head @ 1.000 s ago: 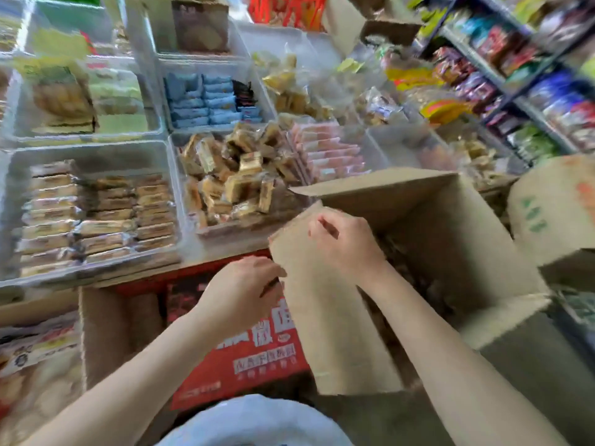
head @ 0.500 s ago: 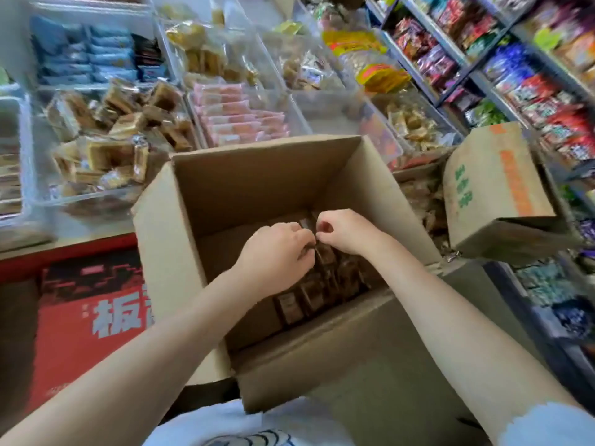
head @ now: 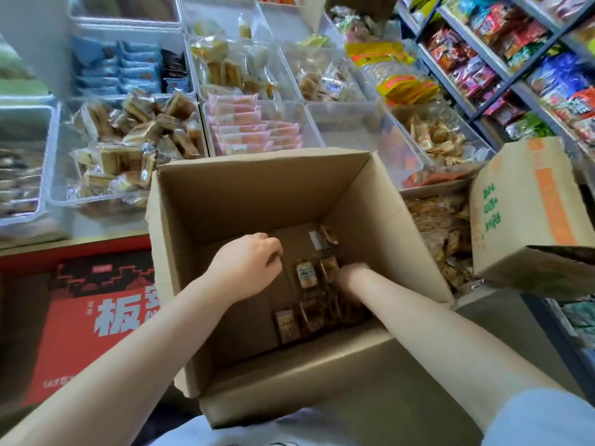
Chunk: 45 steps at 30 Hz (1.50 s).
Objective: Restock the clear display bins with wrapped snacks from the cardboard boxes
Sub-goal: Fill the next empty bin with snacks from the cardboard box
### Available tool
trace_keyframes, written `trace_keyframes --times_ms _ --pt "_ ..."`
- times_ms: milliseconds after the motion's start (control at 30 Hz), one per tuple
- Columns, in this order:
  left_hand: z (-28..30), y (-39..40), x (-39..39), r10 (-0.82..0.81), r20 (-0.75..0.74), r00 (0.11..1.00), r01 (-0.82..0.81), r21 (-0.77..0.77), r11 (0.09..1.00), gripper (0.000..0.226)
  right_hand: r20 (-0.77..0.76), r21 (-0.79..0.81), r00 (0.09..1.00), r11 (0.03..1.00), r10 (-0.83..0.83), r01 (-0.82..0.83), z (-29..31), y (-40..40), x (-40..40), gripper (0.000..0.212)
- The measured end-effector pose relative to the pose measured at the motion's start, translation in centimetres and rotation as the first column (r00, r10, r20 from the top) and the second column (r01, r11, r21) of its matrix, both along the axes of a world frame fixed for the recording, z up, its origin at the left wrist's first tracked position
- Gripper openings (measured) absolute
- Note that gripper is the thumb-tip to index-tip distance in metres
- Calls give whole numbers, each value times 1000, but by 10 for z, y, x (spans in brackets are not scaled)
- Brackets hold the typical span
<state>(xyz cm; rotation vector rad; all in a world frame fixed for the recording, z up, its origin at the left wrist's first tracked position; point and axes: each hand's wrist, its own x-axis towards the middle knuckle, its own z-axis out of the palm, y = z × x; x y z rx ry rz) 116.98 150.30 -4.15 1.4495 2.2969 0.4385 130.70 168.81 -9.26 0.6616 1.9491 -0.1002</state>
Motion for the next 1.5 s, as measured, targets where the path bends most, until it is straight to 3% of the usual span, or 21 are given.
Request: trace_keyframes --times_ms 67,133,233,300,367,500,600,767,833,900,1000,1067,1133,1267,1500 --pt "-1 -1 -1 9 31 999 -9 14 1000 28 -88 -77 995 996 -51 44 16 5 -6 53" --pt "0 -1 -3 45 103 994 -53 79 995 31 -269 -202 940 967 -209 157 37 16 -15 39" --pt "12 -1 -6 191 384 903 -296 235 926 41 -544 -521 632 813 -552 261 71 13 -25 27" --pt "23 -6 -9 237 557 796 -451 285 846 43 -513 -753 419 627 -749 199 90 -3 -32 23" --pt "34 -17 -14 211 635 743 -507 327 798 37 -428 -867 331 485 -841 111 107 -25 -42 24" --pt "54 -48 -43 131 772 621 -609 371 700 27 -443 -877 328 480 -835 37 130 -70 -70 29" --pt "60 -83 -83 99 849 519 -644 312 698 28 -519 -827 301 559 -800 61 142 -109 -105 28" --pt "52 -170 -170 118 854 507 -649 288 704 34 -630 -732 329 680 -703 52 142 -184 -194 27" --pt "38 -208 -208 160 830 535 -651 283 705 33 -650 -712 335 700 -682 45 132 -218 -237 26" --pt "14 -246 -250 279 735 618 -629 249 736 42 -676 -688 323 724 -663 49 115 -249 -281 26" --pt "-43 -306 -314 493 368 788 -560 95 823 69 -763 -576 330 816 -556 43 81 -287 -342 28" --pt "-79 -344 -348 565 61 823 -563 -55 825 76 -822 -440 392 898 -413 21 60 -306 -378 33" --pt "-102 -371 -369 554 -103 826 -564 -133 815 85 -857 -325 424 946 -293 -6 46 -319 -409 34" --pt "-122 -391 -383 503 -188 844 -519 -48 853 78 -875 -212 448 977 -182 -19 26 -338 -472 33" --pt "-132 -390 -387 490 -230 841 -497 30 867 70 -812 -123 581 989 -51 -85 -25 -363 -553 38"
